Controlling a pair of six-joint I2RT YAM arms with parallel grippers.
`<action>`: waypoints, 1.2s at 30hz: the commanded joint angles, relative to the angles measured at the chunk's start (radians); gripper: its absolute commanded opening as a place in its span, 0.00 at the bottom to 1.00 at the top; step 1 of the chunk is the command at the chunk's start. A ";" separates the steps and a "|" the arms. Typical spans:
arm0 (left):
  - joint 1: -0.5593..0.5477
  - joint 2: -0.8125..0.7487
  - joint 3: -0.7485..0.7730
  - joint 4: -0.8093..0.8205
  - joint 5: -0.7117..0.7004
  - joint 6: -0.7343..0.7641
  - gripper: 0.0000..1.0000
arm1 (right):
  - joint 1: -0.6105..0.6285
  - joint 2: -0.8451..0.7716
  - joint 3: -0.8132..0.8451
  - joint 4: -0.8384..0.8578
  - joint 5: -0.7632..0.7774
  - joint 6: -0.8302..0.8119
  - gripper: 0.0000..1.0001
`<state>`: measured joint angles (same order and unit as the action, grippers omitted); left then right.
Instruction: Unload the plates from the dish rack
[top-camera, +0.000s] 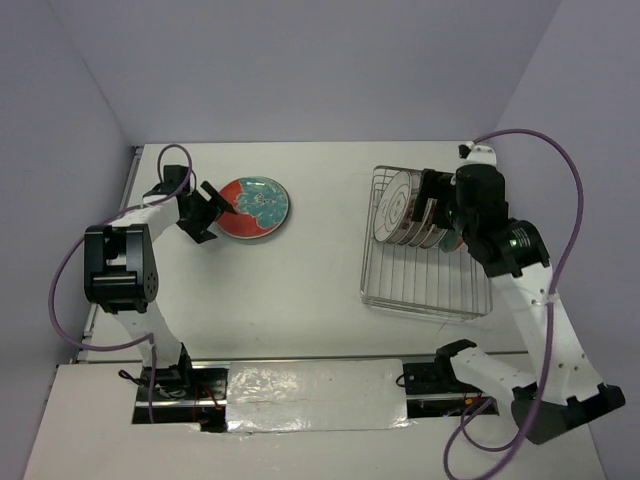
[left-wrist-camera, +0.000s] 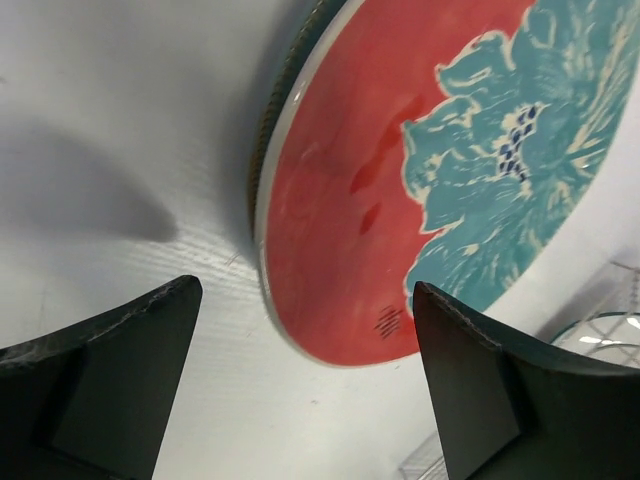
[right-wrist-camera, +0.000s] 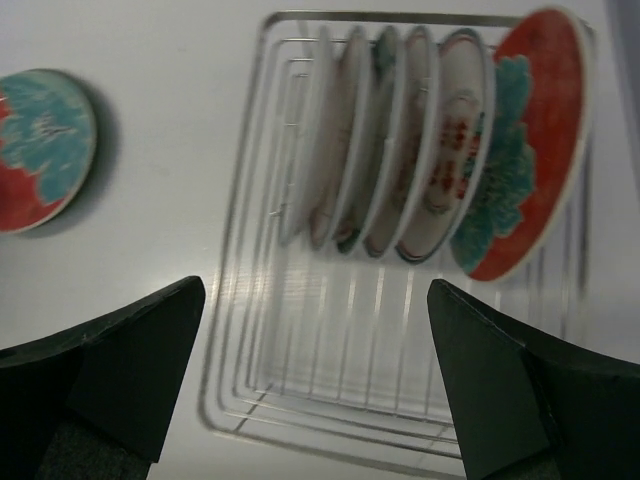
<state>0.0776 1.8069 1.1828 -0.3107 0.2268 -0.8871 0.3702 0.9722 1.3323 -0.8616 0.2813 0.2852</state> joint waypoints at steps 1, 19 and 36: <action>-0.006 -0.001 0.063 -0.151 -0.055 0.065 1.00 | -0.138 0.033 -0.002 0.013 0.023 -0.053 1.00; -0.107 -0.741 -0.172 -0.317 -0.214 0.464 1.00 | -0.447 0.296 0.038 0.094 0.124 -0.095 0.73; -0.208 -0.805 -0.281 -0.271 -0.224 0.499 1.00 | -0.490 0.346 -0.148 0.360 0.050 -0.118 0.43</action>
<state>-0.1238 1.0157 0.8883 -0.6079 0.0113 -0.4164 -0.1207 1.3708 1.2072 -0.6388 0.3340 0.1684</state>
